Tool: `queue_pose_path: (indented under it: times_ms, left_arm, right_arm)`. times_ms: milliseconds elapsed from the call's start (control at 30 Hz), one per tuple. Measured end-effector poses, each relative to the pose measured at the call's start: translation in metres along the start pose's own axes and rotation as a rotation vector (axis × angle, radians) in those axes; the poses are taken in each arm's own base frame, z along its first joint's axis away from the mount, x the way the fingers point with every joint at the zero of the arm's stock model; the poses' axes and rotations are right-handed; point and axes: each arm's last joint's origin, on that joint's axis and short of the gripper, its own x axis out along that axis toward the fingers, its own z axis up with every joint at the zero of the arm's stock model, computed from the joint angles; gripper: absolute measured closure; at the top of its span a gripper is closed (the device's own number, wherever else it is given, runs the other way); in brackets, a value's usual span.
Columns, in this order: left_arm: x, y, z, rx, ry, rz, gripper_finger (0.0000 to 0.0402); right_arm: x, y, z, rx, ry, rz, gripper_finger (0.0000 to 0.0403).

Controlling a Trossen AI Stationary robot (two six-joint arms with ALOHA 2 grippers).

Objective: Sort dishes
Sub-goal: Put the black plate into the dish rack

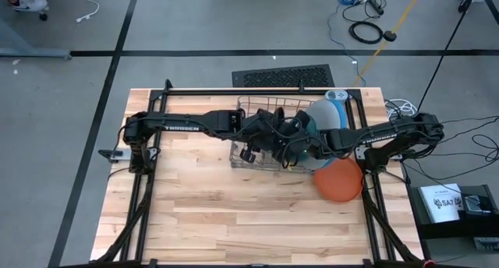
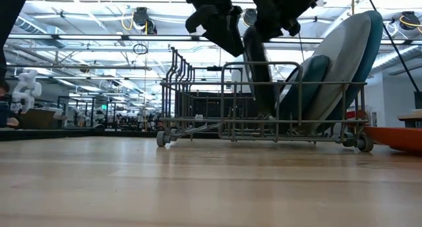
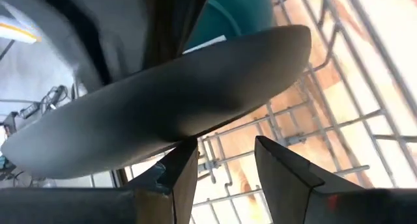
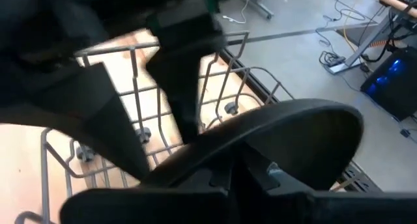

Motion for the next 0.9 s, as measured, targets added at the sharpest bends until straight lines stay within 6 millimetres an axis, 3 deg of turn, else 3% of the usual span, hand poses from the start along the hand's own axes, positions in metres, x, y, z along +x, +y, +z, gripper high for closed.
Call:
queue_pose_path:
  times_ms: [633,900]
  left_arm:
    - [-0.002,0.000,0.000,0.006,0.014,0.017,0.0247]
    - [-0.005,-0.001,-0.002,0.030,0.049,-0.005,0.0247]
  right_arm:
    - [0.005,-0.002,0.004,0.087,-0.020,0.037,0.0403]
    - [0.020,0.007,-0.004,0.164,-0.001,0.029,0.0403]
